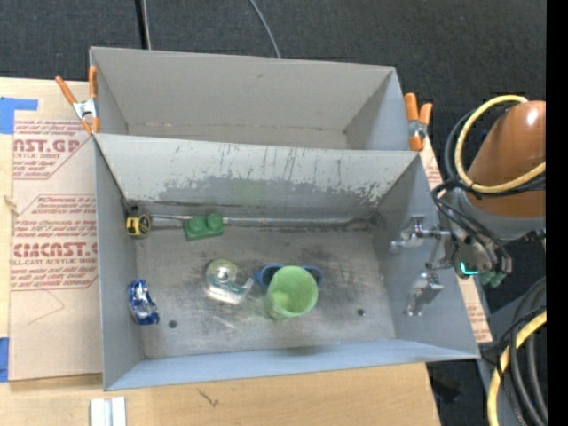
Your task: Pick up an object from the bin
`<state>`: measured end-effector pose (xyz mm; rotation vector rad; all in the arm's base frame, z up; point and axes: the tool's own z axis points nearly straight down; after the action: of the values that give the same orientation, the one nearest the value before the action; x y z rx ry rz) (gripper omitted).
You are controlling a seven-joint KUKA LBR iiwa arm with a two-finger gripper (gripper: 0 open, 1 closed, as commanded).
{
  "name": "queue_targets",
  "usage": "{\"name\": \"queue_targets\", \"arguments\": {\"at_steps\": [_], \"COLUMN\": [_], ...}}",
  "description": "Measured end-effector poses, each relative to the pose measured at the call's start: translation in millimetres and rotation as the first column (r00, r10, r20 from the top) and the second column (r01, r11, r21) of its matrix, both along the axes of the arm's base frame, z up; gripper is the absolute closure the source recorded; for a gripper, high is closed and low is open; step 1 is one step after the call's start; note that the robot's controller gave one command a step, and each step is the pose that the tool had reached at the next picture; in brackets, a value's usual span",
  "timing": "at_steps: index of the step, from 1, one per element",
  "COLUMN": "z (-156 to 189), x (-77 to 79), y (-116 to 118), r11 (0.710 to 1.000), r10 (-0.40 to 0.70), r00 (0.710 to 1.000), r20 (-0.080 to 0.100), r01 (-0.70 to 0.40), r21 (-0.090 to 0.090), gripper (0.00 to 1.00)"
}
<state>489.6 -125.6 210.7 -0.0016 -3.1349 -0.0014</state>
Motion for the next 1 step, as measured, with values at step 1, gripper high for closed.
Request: {"name": "queue_targets", "arguments": {"at_steps": [1], "z": [-13.7], "x": [-1.3], "y": [123.7], "r11": [0.976], "r10": [0.219], "r00": [0.976], "r20": [0.007], "r01": [-0.219], "r21": [0.002], "gripper": [0.0]}}
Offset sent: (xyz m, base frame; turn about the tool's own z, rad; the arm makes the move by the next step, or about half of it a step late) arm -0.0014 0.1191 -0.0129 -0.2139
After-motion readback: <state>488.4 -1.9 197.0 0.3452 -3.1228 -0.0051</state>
